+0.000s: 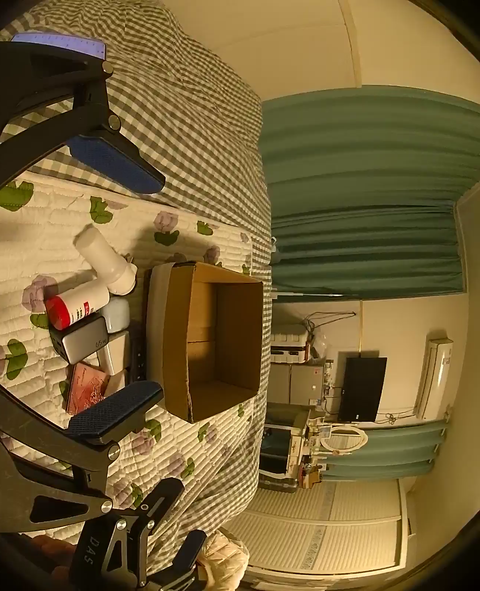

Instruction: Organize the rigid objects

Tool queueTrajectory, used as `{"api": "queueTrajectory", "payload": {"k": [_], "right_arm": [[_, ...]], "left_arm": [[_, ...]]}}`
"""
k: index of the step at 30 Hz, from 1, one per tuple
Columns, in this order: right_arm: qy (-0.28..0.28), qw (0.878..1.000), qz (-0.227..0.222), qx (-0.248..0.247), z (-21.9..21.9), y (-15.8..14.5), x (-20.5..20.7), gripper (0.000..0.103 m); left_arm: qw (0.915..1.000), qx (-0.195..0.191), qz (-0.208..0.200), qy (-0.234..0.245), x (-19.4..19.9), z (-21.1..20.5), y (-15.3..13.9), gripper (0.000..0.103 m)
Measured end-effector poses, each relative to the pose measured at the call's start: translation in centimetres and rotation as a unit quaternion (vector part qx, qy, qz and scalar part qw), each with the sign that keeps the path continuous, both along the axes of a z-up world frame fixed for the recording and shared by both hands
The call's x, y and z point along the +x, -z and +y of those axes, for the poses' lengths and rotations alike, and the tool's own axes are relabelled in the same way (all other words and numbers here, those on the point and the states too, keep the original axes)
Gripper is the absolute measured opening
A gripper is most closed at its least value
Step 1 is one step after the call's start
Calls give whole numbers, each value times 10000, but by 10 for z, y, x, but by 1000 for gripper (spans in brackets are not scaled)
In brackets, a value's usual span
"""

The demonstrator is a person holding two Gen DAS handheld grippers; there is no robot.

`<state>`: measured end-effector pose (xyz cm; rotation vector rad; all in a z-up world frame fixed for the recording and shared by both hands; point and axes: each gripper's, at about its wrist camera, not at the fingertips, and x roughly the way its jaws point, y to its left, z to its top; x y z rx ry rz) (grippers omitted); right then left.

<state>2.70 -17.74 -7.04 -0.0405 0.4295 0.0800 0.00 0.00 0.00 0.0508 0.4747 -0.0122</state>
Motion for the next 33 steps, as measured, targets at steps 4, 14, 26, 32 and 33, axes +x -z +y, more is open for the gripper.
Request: {"api": "queueTrajectory", "payload": {"k": [4,14,26,32,33], "right_arm": [[-1,10000,4,-15,0,3,-1,103],[-3,10000,54,-35,1,2,2,103],[-9,9999,95,-55,4,4,2,103],[-17,9999,107,-42,3,5,2,103],[-20,9999,105,-40,3,5,2,103]], "left_arm": [[10000,33,-20,-8,0,0,0,103],[10000,-27,3,-1,2,3,-1,103],[10000,12,-16,-46,-1,1,-4,103],[10000,36,-14,-52,-1,0,-4,103],[10000,46,-18,-43,-1,0,-4,103]]}}
